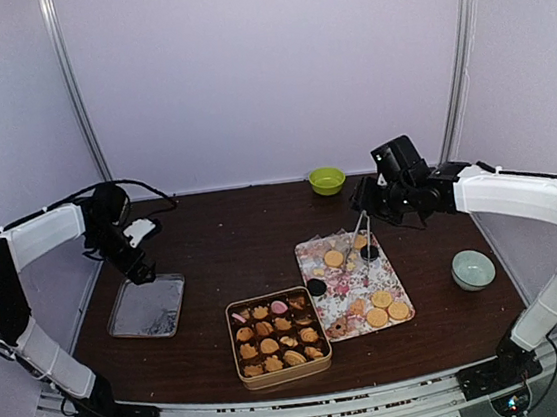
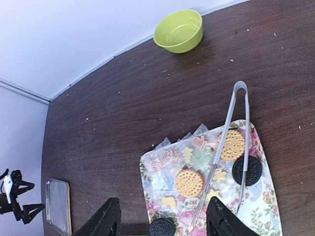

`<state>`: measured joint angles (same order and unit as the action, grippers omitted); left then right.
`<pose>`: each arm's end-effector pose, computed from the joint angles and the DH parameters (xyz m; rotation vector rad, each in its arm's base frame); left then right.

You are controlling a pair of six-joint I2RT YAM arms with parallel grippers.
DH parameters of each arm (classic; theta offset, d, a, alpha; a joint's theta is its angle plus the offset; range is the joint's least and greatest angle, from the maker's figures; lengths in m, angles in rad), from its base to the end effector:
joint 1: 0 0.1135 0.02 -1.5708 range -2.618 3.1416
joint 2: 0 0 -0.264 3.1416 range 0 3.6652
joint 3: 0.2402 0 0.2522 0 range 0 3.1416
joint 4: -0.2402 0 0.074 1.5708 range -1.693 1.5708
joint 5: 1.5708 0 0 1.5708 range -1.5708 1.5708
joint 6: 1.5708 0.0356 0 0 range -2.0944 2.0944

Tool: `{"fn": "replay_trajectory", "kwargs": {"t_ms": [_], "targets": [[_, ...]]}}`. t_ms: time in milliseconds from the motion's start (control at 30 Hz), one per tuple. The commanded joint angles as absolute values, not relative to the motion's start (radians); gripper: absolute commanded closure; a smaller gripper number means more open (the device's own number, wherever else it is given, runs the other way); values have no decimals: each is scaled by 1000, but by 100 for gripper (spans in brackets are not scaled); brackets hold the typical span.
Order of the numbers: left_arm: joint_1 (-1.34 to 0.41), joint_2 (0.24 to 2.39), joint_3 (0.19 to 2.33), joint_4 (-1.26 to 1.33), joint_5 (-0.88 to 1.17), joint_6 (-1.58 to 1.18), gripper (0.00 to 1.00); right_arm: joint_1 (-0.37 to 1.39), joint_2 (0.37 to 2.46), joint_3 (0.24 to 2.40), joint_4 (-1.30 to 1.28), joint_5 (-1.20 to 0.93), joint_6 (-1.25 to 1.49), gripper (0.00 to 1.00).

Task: Pack the cookies
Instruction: Pick up the box lid from the corner of the board.

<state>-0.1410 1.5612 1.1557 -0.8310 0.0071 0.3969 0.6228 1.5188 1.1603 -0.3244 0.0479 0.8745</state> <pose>0.2992 -0.0427 0.2325 0.7480 2.7073 0.0506 0.2785 0.1979 0.2782 0.3232 2.3400 0.7232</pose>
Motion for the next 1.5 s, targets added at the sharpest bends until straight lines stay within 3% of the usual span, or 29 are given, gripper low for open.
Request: {"fn": "replay_trajectory", "kwargs": {"t_ms": [0, 100, 533, 600, 800, 867, 1167, 1467], "targets": [[-235, 1649, 1143, -824, 96, 341, 11, 736, 1491, 1175, -339, 212, 790, 42], [-255, 1722, 1148, -824, 108, 340, 22, 816, 1478, 1168, -341, 270, 754, 45], [-332, 1865, 1184, -840, 246, 313, 47, 1283, 1348, 956, -326, 281, 341, 49], [-338, 1890, 1191, -846, 251, 314, 55, 1345, 1347, 946, -349, 269, 327, 53], [-338, 1916, 1220, -884, 242, 336, 91, 1500, 1408, 938, -401, 220, 322, 74], [-338, 1907, 1238, -906, 235, 347, 100, 1542, 1432, 941, -409, 211, 322, 77], [-334, 1830, 1328, -1023, 225, 384, 100, 1583, 1621, 1006, -405, 201, 254, 80], [-328, 1721, 1472, -1239, 308, 460, 100, 1473, 1820, 1171, -413, 243, 129, 82]]}}
